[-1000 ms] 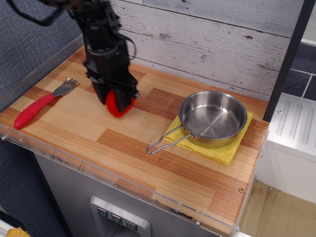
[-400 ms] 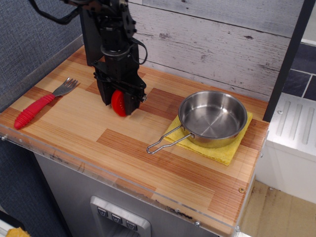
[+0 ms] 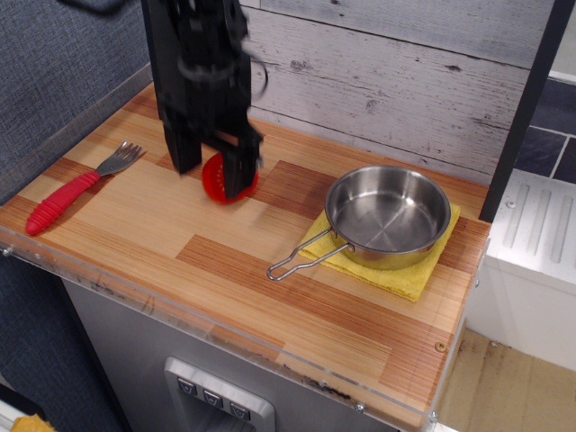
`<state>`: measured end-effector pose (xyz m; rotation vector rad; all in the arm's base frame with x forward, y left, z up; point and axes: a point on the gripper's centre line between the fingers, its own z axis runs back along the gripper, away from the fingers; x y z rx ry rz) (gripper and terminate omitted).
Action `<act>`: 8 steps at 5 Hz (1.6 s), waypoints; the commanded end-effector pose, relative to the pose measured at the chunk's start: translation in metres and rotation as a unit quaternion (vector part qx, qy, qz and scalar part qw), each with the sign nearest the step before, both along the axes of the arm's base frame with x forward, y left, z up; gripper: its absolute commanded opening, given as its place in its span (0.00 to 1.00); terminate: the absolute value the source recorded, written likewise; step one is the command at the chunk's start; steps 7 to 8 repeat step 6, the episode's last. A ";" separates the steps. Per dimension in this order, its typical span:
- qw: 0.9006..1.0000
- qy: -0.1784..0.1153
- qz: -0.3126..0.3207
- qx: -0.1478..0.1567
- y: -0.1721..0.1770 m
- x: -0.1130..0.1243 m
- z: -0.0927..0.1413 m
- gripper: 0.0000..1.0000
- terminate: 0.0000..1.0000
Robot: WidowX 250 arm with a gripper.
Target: Move red pepper in between silver pot and red knife.
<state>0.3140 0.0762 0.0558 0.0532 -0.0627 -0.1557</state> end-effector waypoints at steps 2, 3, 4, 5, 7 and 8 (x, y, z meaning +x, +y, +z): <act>0.998 -0.067 0.019 0.010 0.003 -0.032 0.068 1.00 0.00; 0.998 -0.056 0.023 0.004 -0.001 -0.032 0.066 1.00 0.00; 0.998 -0.038 0.046 -0.022 -0.003 -0.034 0.061 1.00 0.00; 0.998 -0.038 0.046 -0.022 -0.003 -0.034 0.061 1.00 0.00; 0.998 -0.038 0.046 -0.022 -0.003 -0.034 0.061 1.00 1.00; 0.998 -0.038 0.046 -0.022 -0.003 -0.034 0.061 1.00 1.00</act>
